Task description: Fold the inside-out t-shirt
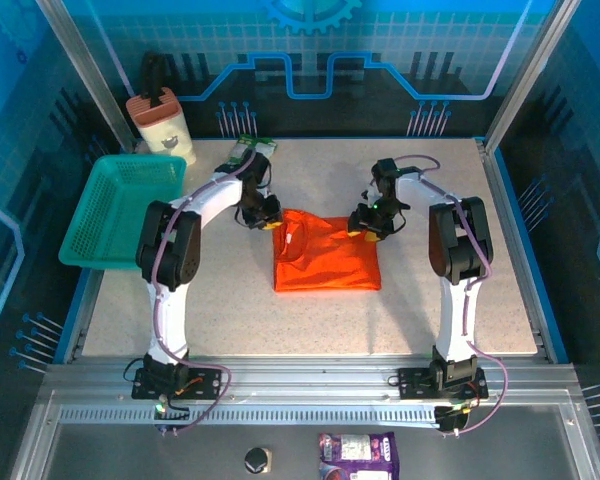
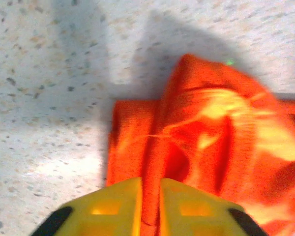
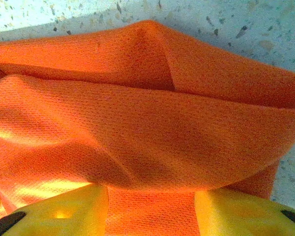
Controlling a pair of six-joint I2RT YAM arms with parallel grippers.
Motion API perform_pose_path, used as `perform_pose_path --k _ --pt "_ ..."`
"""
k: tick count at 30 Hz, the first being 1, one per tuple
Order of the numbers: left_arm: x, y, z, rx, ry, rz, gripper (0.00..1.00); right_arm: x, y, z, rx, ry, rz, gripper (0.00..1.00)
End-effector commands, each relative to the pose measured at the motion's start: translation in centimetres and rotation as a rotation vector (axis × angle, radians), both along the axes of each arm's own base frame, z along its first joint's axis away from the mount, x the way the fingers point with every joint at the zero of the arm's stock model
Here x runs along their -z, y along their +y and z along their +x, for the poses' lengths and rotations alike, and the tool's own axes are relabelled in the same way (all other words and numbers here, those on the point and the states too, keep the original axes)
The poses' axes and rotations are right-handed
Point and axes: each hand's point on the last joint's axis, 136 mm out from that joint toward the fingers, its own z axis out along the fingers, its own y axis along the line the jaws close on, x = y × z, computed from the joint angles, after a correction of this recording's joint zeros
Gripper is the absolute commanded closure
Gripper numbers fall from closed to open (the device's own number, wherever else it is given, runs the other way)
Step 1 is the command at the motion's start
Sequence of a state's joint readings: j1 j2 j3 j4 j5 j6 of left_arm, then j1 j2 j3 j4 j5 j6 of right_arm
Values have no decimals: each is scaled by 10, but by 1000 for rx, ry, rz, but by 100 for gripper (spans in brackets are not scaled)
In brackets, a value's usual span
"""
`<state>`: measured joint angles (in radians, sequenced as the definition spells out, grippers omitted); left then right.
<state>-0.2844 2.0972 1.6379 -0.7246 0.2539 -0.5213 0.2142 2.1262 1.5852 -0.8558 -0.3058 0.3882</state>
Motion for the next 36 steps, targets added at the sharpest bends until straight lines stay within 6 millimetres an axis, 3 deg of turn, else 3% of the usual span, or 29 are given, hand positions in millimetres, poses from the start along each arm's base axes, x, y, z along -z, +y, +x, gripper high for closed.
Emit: perform_pose_path --k 1,5,10,15,25,27,32,36 --pt "-31 -16 7 22 -56 -88 75 -20 -2 1 6 -23 0 49" --pt "-21 -26 9 24 -23 -100 70 -19 1 3 -4 -16 -6 49" --pt "-3 -25 8 5 19 -52 65 -22 1 5 -5 -22 -16 49" --pt "5 -34 6 13 35 -73 66 -20 3 5 -11 -16 -14 48" --pt "18 -40 7 19 55 -81 75 -10 5 4 -19 5 -20 48" --pt "18 -39 7 23 54 -80 82 -7 5 4 -20 9 -23 48" --pt "3 -29 5 19 14 -48 97 7 -6 3 6 26 -55 48" --pt "5 -15 -5 18 27 -14 100 16 -18 2 36 37 -75 48"
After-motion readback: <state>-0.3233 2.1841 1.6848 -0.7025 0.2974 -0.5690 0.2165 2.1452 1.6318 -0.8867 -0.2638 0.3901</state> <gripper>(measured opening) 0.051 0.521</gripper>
